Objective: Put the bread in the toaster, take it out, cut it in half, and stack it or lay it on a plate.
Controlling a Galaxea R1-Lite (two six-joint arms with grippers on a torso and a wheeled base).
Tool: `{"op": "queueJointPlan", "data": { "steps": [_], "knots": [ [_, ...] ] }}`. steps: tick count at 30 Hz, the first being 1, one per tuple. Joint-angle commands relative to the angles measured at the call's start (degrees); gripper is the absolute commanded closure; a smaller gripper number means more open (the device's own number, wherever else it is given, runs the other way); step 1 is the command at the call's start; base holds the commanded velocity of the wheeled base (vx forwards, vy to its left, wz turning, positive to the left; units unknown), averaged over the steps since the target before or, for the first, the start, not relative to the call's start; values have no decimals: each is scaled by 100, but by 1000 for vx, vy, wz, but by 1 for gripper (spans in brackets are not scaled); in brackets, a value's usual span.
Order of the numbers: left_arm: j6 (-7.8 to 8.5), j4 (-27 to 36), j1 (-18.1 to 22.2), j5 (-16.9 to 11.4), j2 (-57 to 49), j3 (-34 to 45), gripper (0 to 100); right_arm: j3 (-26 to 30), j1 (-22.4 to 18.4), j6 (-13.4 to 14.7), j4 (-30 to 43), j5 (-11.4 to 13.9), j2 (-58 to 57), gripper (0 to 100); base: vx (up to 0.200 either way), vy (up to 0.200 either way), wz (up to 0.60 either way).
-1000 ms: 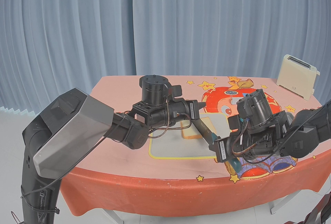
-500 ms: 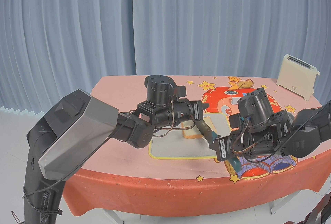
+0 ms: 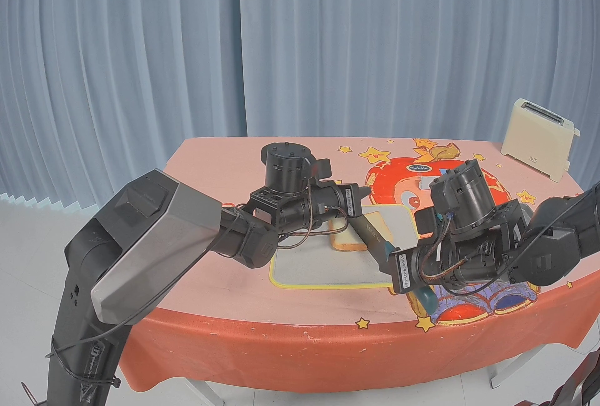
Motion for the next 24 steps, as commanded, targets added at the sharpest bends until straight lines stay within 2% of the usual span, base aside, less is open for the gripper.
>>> {"op": "queueJointPlan", "data": {
  "steps": [1,24],
  "knots": [
    [-3,28,-4,-8,145,-20,100,-6,-5,-1,-34,5,8,100,0,0,0],
    [-3,274,13,-8,118,-310,100,-59,-48,-1,-43,14,-89,100,0,0,0]
  ]
}}
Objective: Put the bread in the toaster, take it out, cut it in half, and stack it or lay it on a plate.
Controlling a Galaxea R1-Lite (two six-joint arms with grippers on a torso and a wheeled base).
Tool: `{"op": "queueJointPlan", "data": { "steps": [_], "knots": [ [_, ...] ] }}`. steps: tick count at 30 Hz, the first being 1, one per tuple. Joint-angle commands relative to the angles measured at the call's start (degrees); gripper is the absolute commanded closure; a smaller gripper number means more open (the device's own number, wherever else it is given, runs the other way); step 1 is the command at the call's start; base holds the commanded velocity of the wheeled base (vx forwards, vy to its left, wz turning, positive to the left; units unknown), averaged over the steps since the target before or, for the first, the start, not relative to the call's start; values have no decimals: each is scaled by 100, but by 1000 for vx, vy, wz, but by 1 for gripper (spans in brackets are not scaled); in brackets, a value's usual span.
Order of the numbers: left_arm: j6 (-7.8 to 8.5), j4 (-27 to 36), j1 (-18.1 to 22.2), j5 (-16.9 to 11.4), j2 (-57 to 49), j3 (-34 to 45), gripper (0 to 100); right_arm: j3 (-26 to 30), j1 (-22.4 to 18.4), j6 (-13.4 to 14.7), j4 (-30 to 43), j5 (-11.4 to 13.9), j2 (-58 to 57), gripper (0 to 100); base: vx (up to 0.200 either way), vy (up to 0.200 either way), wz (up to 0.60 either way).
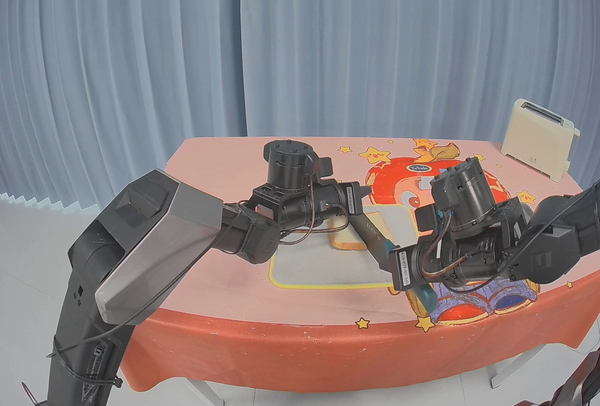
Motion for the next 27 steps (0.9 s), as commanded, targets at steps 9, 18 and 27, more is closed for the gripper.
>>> {"op": "queueJointPlan", "data": {
  "steps": [9,18,27],
  "knots": [
    [-3,-7,5,17,29,-64,100,-44,-9,-3,-23,-12,-125,100,0,0,0],
    [-3,2,-21,17,-67,-90,100,26,-9,-3,21,-21,-64,100,0,0,0],
    [-3,28,-92,8,-41,-152,100,53,44,41,56,-39,-134,100,0,0,0]
  ]
}}
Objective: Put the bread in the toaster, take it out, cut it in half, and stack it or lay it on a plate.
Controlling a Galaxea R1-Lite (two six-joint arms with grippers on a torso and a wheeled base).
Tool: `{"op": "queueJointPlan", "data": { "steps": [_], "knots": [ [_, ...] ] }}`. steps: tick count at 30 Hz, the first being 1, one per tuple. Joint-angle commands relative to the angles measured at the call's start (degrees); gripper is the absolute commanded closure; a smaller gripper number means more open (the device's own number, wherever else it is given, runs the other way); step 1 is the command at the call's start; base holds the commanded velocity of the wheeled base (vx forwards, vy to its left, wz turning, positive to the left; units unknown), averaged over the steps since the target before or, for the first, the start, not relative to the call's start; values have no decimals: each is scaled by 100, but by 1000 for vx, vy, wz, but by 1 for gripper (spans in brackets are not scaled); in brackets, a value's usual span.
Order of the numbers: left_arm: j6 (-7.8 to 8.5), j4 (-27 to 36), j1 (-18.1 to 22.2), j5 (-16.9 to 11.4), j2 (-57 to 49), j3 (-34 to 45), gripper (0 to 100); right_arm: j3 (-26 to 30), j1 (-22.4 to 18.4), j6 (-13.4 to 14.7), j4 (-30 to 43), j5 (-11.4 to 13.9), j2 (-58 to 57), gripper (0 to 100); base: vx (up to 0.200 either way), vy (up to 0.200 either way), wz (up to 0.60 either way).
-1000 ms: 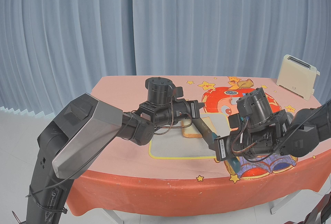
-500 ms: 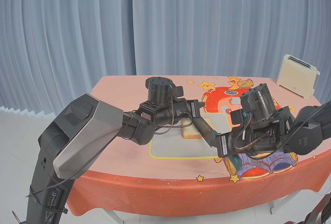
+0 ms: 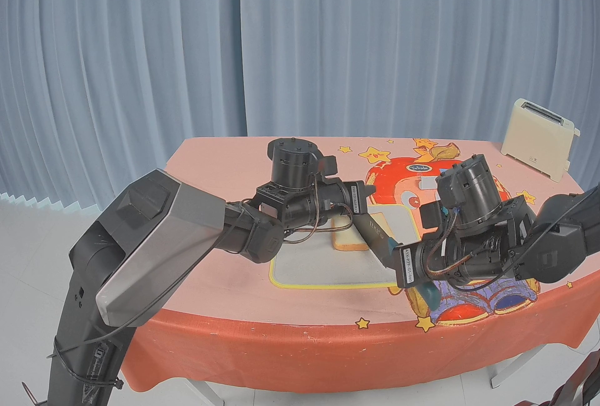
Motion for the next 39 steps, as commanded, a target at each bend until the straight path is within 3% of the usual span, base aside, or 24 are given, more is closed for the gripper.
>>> {"op": "queueJointPlan", "data": {
  "steps": [1,12,39],
  "knots": [
    [-1,-3,-88,-3,-19,-119,100,8,54,43,34,0,3,100,0,0,0],
    [-1,67,-44,15,87,-84,100,8,81,43,-45,-184,-49,100,0,0,0],
    [-1,93,-53,200,69,13,100,25,72,69,-36,-184,30,100,0,0,0]
  ]
}}
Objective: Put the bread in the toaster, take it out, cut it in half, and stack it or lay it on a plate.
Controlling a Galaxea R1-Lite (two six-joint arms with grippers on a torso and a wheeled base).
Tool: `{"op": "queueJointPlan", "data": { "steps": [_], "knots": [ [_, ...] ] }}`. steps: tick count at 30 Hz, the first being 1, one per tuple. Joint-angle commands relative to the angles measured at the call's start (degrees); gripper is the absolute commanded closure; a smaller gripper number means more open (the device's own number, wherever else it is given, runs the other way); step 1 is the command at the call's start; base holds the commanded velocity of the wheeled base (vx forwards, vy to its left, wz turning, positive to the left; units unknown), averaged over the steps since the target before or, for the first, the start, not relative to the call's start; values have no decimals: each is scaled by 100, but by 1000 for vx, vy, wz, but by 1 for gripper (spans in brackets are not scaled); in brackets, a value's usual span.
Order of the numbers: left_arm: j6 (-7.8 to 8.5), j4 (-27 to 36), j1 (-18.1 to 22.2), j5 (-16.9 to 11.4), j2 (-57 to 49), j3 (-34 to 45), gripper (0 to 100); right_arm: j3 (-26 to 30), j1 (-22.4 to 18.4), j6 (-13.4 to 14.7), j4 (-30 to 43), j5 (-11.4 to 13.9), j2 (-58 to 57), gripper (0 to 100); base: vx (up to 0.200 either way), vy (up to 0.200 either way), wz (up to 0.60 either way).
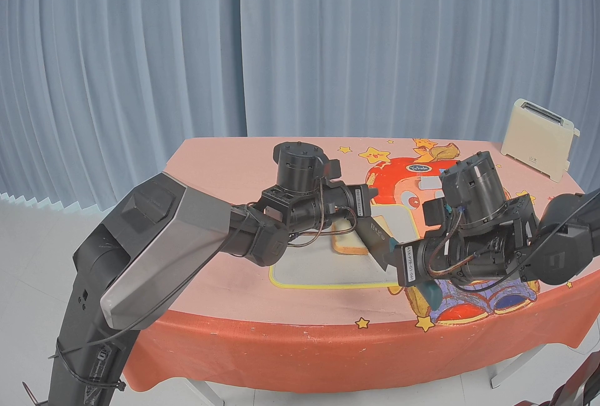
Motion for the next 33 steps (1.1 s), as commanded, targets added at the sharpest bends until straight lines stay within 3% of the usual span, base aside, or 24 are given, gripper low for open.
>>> {"op": "queueJointPlan", "data": {
  "steps": [1,27,33],
  "knots": [
    [-3,0,48,34,-2,66,100,1,7,-10,-33,-1,211,100,0,0,0],
    [-3,0,154,51,-582,294,100,80,-45,-19,-24,-1,-70,100,0,0,0],
    [-12,-44,619,43,-1557,953,100,89,-54,-19,-24,-1,-79,100,0,0,0]
  ]
}}
